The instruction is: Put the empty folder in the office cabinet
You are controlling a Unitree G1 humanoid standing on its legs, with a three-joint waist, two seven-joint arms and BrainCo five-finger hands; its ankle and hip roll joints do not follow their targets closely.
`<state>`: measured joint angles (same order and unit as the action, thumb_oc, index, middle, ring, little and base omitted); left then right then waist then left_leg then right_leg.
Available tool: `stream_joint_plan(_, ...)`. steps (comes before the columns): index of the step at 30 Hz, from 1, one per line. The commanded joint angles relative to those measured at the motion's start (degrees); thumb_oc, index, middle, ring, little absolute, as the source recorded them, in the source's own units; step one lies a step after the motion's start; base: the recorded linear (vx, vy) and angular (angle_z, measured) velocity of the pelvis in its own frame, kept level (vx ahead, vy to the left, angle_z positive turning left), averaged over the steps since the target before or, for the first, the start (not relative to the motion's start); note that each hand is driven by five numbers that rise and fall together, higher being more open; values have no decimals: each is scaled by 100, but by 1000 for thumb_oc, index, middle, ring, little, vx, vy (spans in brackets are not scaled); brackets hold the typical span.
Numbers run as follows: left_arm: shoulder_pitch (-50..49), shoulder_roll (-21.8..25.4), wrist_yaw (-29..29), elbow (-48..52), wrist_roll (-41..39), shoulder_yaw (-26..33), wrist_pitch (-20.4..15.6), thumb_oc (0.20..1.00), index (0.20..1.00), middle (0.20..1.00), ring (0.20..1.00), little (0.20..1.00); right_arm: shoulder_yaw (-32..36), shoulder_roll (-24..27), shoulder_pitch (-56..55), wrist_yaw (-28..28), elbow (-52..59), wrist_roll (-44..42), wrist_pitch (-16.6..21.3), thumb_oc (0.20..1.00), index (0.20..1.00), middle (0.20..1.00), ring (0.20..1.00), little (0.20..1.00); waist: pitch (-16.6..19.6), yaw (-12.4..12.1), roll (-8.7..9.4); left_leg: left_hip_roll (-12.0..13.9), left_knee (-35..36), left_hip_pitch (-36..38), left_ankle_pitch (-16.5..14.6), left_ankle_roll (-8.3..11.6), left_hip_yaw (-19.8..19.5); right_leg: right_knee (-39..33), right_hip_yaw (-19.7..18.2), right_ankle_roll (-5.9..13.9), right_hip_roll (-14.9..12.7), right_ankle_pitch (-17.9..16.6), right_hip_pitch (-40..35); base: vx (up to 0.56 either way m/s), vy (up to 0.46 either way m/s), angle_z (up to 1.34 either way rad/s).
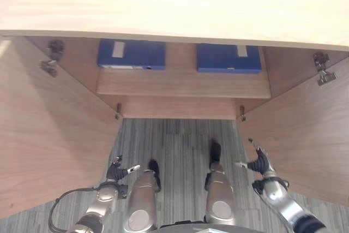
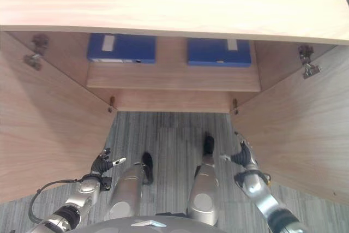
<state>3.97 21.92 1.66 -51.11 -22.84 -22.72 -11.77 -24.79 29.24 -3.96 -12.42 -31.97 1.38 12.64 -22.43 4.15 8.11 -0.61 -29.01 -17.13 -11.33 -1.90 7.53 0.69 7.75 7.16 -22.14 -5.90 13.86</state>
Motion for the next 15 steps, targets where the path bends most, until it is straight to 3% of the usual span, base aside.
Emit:
stream_joint_plan(1, 301, -144, 153, 84, 394, 158, -308, 1000, 1000, 1000, 1000, 1000, 67, 13, 766, 145, -23, 363, 278, 1000, 1000, 1000, 1000, 1000, 77, 62, -297, 169, 523, 539, -465, 504, -208, -218, 10, 658, -303, -1600, 421, 35, 86, 3)
stream_joint_plan(3, 162, -180, 153, -41, 585, 217, -341, 1000, 1000, 1000, 1000, 1000, 198, 34, 427, 150, -61, 582, 319, 1000, 1000, 1000, 1000, 1000, 317, 200, -254, 107, 818, 735, -350, 464, -39, -324, 169, 734, -371, -1780, 404, 38, 118, -44)
stream_joint_plan(4, -250, 215, 563, -64, 617, 474, -422, 1000, 1000, 1000, 1000, 1000, 330, 116, 332, 156, -122, 572, 337, 1000, 1000, 1000, 1000, 1000, 393, 156, -321, 121, 982, 834, -271, 455, 58, -358, 354, 772, -411, -1847, 378, 18, 129, -69)
stream_joint_plan(6, -467, 78, 294, -6, 848, 497, -443, 1000, 1000, 1000, 1000, 1000, 603, 263, -229, 297, 121, 838, 518, 1000, 1000, 1000, 1000, 1000, 501, 227, -398, 350, 1470, 1134, 2, 495, 282, -259, 914, 784, -431, -1900, 272, -42, 61, -53)
stream_joint_plan(8, -476, -116, 284, -73, 890, 439, -412, 1000, 1000, 1000, 1000, 1000, 593, 174, -288, 234, -43, 820, 478, 1000, 1000, 1000, 1000, 1000, 545, 251, -433, 416, 1669, 1234, 106, 495, 330, -149, 934, 784, -398, -1791, 220, -103, 44, -33)
stream_joint_plan(9, -415, -356, 94, -332, 996, 425, -395, 1000, 1000, 1000, 1000, 1000, 533, -104, -306, 47, -534, 784, 503, 1000, 1000, 1000, 1000, 1000, 665, 293, -449, 462, 1981, 1316, 326, 479, 482, 81, 796, 759, -277, -1509, 92, -134, 65, -36)
stream_joint_plan(12, -304, -519, -65, -568, 996, 497, -387, 1000, 1000, 1000, 1000, 1000, 714, -463, -354, -121, -972, 615, 517, 1000, 1000, 1000, 1000, 1000, 862, 316, -421, 425, 2269, 1360, 540, 454, 638, 324, 588, 695, -152, -1258, -55, -128, 34, -50)
stream_joint_plan(15, -389, -379, -116, -540, 1071, 595, -461, 1000, 1000, 1000, 1000, 1000, 1054, -688, -390, -226, -1218, 378, 556, 1000, 1000, 1000, 1000, 1000, 1047, 249, -451, 429, 2420, 1366, 676, 444, 754, 491, 470, 660, -12, -1048, -292, -114, 9, -62)
